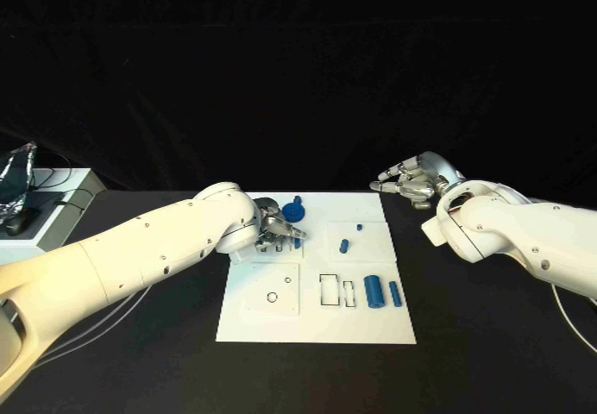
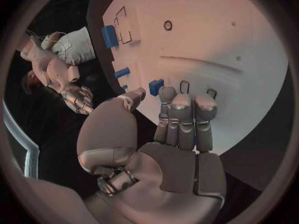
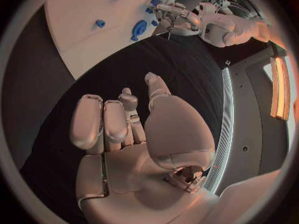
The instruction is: Assemble the parts on the task board
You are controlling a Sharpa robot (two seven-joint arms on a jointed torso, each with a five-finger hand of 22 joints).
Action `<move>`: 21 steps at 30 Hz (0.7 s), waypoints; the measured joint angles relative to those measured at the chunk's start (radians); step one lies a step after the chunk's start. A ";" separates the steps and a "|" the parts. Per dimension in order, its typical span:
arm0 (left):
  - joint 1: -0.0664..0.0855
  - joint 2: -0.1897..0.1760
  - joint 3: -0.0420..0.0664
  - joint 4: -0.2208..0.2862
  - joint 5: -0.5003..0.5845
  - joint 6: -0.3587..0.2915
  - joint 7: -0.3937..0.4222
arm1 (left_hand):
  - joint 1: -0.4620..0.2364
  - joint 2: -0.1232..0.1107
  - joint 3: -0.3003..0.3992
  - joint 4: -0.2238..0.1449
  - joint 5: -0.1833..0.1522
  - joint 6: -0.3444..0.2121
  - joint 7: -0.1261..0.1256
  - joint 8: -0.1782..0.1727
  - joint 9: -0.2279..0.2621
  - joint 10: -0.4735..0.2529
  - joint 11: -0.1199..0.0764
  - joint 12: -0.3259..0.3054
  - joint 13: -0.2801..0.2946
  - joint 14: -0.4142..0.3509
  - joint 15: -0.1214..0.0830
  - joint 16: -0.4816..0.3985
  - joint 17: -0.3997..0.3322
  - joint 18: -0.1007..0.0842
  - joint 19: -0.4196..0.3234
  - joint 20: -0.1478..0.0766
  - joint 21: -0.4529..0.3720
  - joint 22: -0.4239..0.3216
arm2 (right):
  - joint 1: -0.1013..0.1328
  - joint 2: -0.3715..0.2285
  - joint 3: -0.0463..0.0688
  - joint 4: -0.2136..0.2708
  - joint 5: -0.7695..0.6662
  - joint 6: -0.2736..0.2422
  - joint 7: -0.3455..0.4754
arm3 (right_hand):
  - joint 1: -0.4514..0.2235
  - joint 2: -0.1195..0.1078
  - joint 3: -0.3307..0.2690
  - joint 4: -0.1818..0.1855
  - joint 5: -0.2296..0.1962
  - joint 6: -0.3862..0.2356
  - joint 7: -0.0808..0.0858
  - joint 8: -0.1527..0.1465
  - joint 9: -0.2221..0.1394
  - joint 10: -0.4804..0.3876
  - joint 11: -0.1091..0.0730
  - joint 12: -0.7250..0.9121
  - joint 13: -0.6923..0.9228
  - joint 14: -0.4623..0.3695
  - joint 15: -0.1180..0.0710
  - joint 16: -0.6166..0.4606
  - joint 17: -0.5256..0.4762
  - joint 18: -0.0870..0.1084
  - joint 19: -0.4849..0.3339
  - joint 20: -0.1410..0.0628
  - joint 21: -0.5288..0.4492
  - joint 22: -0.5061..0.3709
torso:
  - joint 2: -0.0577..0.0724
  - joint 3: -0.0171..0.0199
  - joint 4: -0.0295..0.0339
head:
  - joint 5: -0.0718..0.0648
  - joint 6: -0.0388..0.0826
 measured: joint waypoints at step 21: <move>0.000 0.016 0.000 -0.029 0.000 0.007 -0.001 | 0.022 0.006 -0.007 -0.012 0.000 0.004 0.004 -0.004 0.002 0.000 0.000 0.000 0.000 0.000 0.000 0.000 0.002 0.000 0.000 0.000 -0.004 0.012 | 0.000 0.004 0.000 -0.004 0.000 0.005 -0.001 | 0.000 0.000 0.000 0.000 0.000 -0.002 -0.002 0.000 0.000 0.001 0.002 0.000 0.000 0.000 0.000 -0.004 0.001 0.000 0.000 0.000 0.000 0.001 | 0.001 -0.0004 0.0010 | -0.001 -0.010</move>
